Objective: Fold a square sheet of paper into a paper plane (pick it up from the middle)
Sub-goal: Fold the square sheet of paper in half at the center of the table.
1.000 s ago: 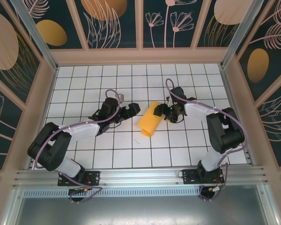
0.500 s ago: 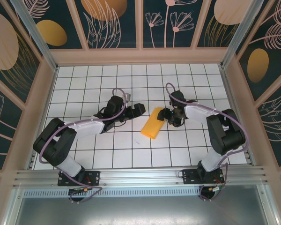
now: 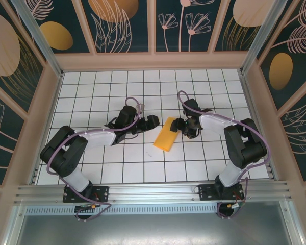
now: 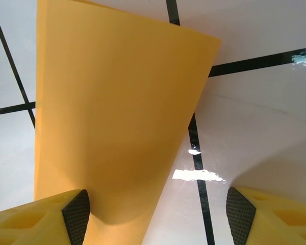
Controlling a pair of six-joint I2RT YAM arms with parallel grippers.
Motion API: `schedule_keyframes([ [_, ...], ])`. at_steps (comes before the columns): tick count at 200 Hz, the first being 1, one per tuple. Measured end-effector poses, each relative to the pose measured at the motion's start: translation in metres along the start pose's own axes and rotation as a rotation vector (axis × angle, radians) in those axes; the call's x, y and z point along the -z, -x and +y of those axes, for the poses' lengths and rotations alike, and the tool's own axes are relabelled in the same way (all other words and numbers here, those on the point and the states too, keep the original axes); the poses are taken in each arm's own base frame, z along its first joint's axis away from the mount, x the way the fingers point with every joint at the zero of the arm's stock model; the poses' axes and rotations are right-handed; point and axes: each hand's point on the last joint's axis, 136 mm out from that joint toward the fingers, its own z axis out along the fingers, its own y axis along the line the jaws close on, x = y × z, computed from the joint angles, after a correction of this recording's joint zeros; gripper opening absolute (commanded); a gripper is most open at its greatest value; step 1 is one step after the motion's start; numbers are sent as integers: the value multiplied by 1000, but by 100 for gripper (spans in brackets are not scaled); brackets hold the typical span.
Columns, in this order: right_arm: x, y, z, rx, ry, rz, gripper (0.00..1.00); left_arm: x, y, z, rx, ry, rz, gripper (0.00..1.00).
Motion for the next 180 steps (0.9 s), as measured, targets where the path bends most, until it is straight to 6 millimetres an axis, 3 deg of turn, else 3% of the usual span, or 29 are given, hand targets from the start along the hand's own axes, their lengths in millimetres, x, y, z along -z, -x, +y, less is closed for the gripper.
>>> schedule_keyframes([
  [59, -4, -1, 13, 21, 13, 13, 76, -1, 1, -2, -7, -10, -2, 76],
  [180, -6, 4, 8, -76, -49, -21, 75, -6, -3, -3, -6, -28, 25, 68],
])
